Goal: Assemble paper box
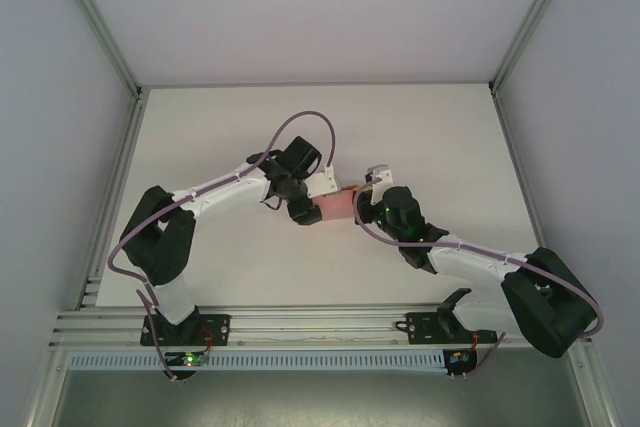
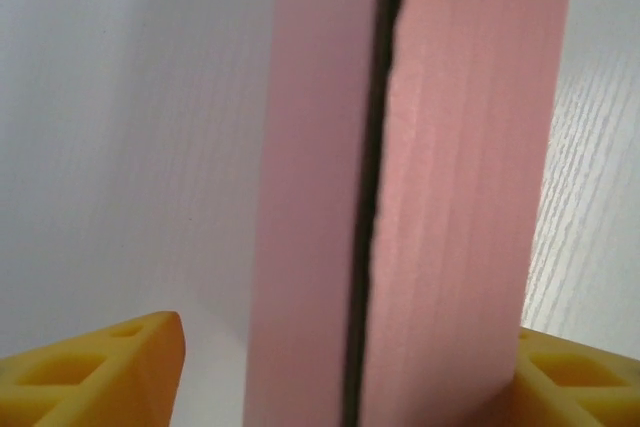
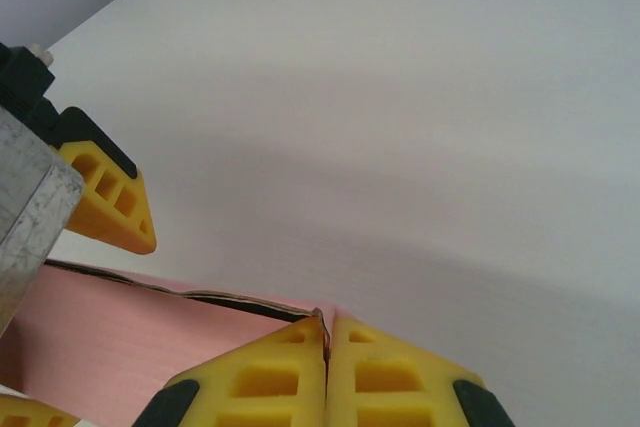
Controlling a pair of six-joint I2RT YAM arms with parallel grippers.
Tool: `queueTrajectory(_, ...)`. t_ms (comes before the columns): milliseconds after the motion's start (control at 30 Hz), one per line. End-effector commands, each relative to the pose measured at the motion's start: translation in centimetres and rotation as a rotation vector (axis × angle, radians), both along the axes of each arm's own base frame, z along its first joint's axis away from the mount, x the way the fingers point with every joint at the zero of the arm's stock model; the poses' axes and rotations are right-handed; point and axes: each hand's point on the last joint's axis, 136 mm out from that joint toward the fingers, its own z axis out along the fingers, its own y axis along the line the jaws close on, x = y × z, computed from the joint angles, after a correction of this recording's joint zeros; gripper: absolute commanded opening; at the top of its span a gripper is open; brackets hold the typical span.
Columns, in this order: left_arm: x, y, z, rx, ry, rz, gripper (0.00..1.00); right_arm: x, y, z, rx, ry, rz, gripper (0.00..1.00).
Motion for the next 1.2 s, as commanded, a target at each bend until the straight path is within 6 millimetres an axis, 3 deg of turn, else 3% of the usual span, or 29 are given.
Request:
queueTrajectory(0, 1.4, -2.2, 1.7, -0.083, -0.051, 0.017, 0.78, -2.4, 0.5, -3.9, -0.120, 0.100, 0.070, 0.00)
queueTrajectory(233, 1.1, -2.6, 3.9, -0.143, -0.051, 0.041, 0.86, -2.3, 0.0, -3.1, -0.150, 0.087, 0.005, 0.00)
queueTrajectory(300, 0.8, -2.7, 4.5, -0.162, -0.051, 0.042, 0.97, -2.3, 0.0, -2.9, -0.161, 0.072, -0.006, 0.00)
queueTrajectory(567, 0.3, -2.3, 6.8, -0.232, -0.062, 0.106, 0.99, -2.2, 0.1, -3.4, -0.251, 0.077, -0.054, 0.00)
queueTrajectory(733, 0.6, -0.4, 7.4, -0.218, -0.088, 0.250, 0.98, -2.2, 0.2, -3.1, -0.266, 0.079, -0.075, 0.00)
queueTrajectory(800, 0.8, 0.9, 7.4, -0.205, -0.091, 0.367, 0.96, -2.0, 0.0, -2.9, -0.270, 0.084, -0.103, 0.00)
queueTrajectory(867, 0.6, 2.3, 7.3, -0.197, -0.081, 0.483, 0.88, -1.8, -0.1, -2.9, -0.283, 0.096, -0.125, 0.00)
queueTrajectory(1000, -1.6, 3.8, 5.5, -0.176, -0.054, 0.540, 0.77, -1.5, -0.1, -3.1, -0.303, 0.120, -0.144, 0.00)
queueTrajectory(1167, -2.1, 5.3, 4.9, -0.136, -0.052, 0.607, 0.55, -1.5, 0.1, -3.3, -0.330, 0.149, -0.141, 0.00)
